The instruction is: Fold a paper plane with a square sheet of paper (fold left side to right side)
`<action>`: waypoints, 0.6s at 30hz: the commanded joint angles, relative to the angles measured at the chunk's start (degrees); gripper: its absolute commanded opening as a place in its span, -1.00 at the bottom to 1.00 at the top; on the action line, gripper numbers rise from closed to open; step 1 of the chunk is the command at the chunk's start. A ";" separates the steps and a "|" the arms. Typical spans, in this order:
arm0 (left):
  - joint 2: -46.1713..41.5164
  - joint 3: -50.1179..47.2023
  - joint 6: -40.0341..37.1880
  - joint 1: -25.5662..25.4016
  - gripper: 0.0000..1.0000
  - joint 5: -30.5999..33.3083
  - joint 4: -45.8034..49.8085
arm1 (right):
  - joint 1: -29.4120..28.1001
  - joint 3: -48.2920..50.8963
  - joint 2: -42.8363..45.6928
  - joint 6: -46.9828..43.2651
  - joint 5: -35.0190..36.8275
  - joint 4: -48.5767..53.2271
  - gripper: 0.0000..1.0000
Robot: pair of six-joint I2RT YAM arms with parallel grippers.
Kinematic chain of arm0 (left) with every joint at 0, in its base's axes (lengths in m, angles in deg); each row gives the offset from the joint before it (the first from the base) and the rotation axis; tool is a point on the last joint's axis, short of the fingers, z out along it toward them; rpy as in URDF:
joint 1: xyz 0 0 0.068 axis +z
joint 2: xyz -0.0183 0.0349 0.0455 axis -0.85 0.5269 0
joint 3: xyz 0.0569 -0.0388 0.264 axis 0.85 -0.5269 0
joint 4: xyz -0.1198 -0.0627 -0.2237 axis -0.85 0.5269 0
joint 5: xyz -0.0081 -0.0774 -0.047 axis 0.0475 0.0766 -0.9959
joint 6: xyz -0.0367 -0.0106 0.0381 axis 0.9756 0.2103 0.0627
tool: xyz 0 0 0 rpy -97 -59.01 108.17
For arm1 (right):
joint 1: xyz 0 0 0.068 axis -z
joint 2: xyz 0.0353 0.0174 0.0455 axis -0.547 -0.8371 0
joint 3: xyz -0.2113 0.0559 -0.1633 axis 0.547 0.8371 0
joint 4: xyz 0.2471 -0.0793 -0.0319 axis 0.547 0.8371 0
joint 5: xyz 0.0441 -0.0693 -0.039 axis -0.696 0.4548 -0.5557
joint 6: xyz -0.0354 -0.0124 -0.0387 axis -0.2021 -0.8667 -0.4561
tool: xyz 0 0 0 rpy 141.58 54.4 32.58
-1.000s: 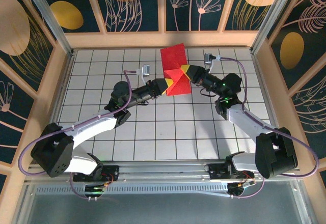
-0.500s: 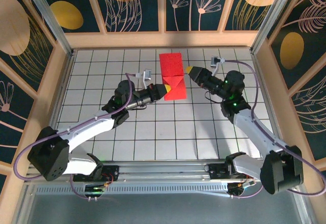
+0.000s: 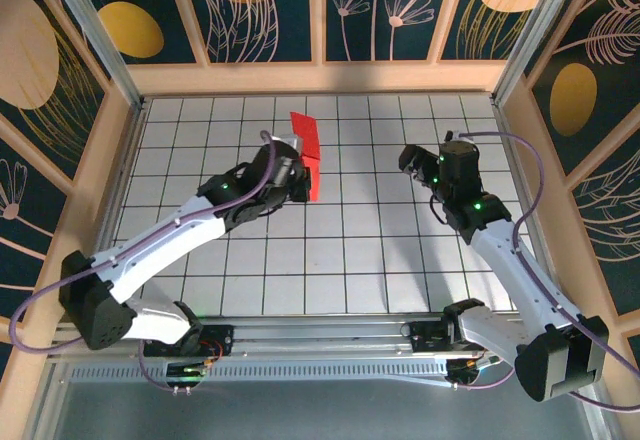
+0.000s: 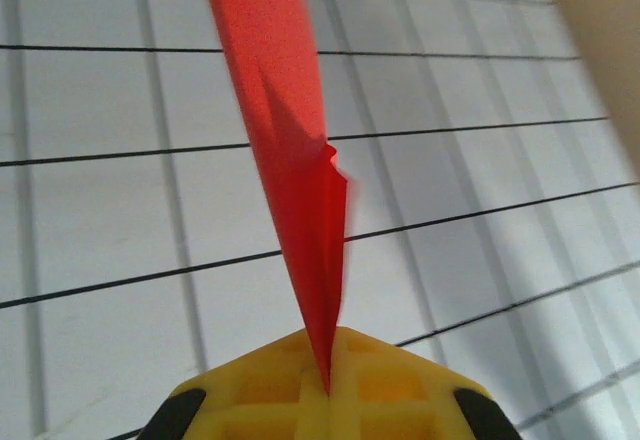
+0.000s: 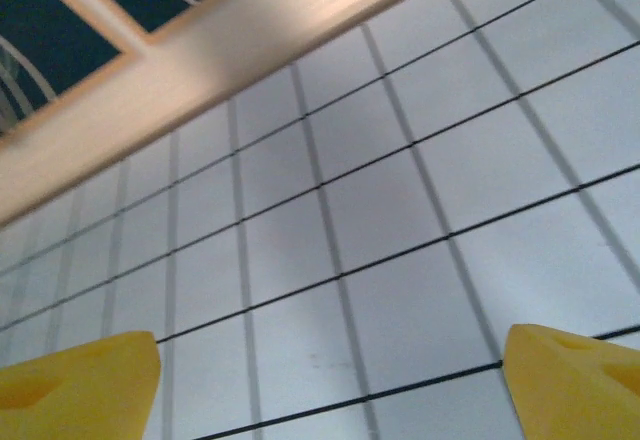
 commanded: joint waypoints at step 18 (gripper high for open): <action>28.76 16.45 14.56 -10.22 -1.00 28.95 35.47 | 0.56 0.91 3.24 2.60 7.91 5.22 0.98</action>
